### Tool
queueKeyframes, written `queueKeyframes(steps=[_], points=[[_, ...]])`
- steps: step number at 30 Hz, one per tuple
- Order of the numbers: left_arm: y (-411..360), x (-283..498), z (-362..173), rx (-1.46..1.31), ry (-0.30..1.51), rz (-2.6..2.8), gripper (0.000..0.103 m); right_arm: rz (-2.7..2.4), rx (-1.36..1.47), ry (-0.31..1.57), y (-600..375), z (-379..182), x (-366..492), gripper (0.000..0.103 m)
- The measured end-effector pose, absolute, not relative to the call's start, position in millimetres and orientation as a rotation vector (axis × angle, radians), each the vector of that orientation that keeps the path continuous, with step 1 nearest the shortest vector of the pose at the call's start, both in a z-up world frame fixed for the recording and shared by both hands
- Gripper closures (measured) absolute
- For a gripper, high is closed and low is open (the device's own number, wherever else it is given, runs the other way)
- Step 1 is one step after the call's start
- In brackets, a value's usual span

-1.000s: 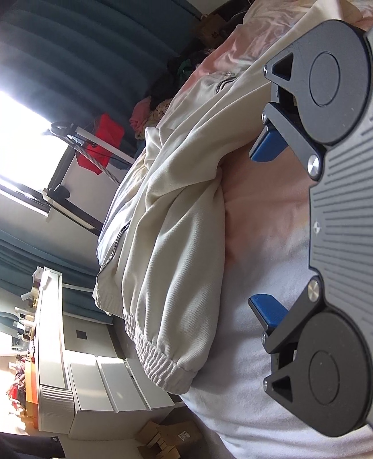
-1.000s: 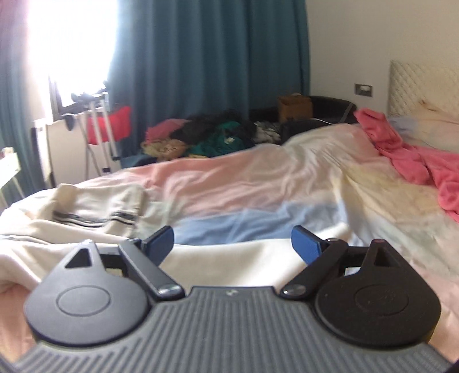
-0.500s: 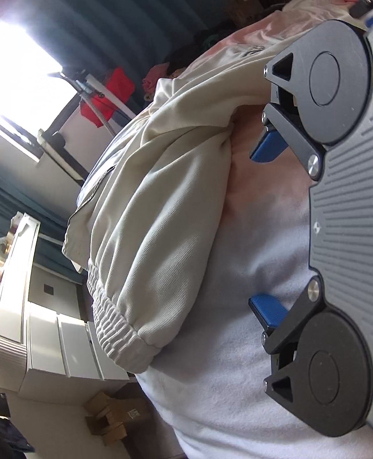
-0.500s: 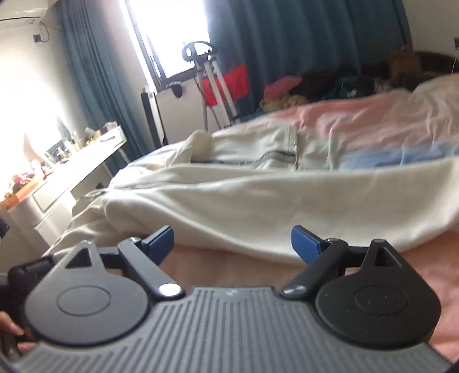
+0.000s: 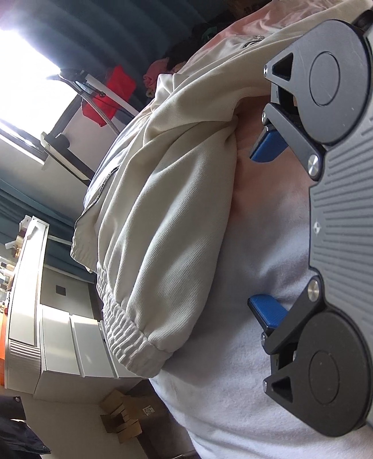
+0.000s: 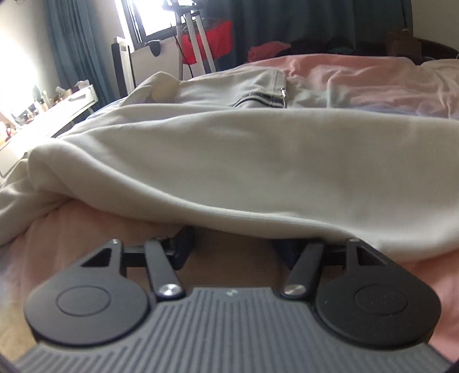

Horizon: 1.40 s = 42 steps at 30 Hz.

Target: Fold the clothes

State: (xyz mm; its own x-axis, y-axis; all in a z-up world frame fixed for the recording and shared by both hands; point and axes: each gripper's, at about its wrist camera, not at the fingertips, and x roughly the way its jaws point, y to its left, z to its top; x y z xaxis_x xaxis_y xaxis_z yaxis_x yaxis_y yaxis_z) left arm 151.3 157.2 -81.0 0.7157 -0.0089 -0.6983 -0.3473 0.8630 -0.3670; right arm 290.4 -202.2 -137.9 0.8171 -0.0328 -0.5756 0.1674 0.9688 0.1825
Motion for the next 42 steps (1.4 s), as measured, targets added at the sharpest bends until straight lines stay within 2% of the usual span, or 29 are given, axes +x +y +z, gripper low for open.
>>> queueKeyframes(steps=[8, 19, 27, 28, 29, 30, 31, 32, 33, 38, 42], points=[[168.9, 167.0, -78.3, -0.567, 0.725, 0.166, 0.004, -0.218, 0.134, 0.462, -248.0, -88.0, 387.9, 0.061], [170.2, 185.0, -87.2, -0.58, 0.683, 0.159, 0.002, -0.226, -0.039, 0.314, -240.9, -25.2, 543.9, 0.064], [168.8, 191.8, -89.5, -0.592, 0.67, 0.158, 0.002, -0.199, -0.12, 0.303, -210.1, -18.4, 587.5, 0.063], [170.7, 192.3, -89.3, -0.606, 0.669, 0.157, 0.002, -0.193, -0.082, 0.328, -212.4, -23.0, 584.3, 0.06], [172.7, 192.5, -89.0, -0.618, 0.667, 0.152, 0.002, -0.184, -0.031, 0.36, -216.2, -27.5, 578.2, 0.05], [174.9, 192.6, -88.8, -0.633, 0.67, 0.145, 0.002, -0.177, 0.027, 0.396, -220.3, -32.2, 570.6, 0.046], [177.4, 192.6, -88.6, -0.649, 0.676, 0.133, 0.002, -0.19, 0.091, 0.418, -224.3, -35.9, 559.9, 0.035], [179.9, 192.6, -88.4, -0.666, 0.681, 0.121, 0.002, -0.191, 0.161, 0.431, -229.0, -38.4, 545.2, 0.02], [182.3, 192.1, -88.3, -0.685, 0.685, 0.109, 0.002, -0.179, 0.234, 0.441, -234.0, -40.5, 529.3, 0.014], [199.8, 191.7, -90.7, -0.812, 0.694, 0.069, 0.002, -0.111, 0.626, 0.509, -254.6, -60.5, 445.8, 0.015], [215.7, 194.9, -96.9, -0.911, 0.683, 0.06, 0.004, -0.082, 0.912, 0.588, -262.3, -101.3, 408.2, 0.015]])
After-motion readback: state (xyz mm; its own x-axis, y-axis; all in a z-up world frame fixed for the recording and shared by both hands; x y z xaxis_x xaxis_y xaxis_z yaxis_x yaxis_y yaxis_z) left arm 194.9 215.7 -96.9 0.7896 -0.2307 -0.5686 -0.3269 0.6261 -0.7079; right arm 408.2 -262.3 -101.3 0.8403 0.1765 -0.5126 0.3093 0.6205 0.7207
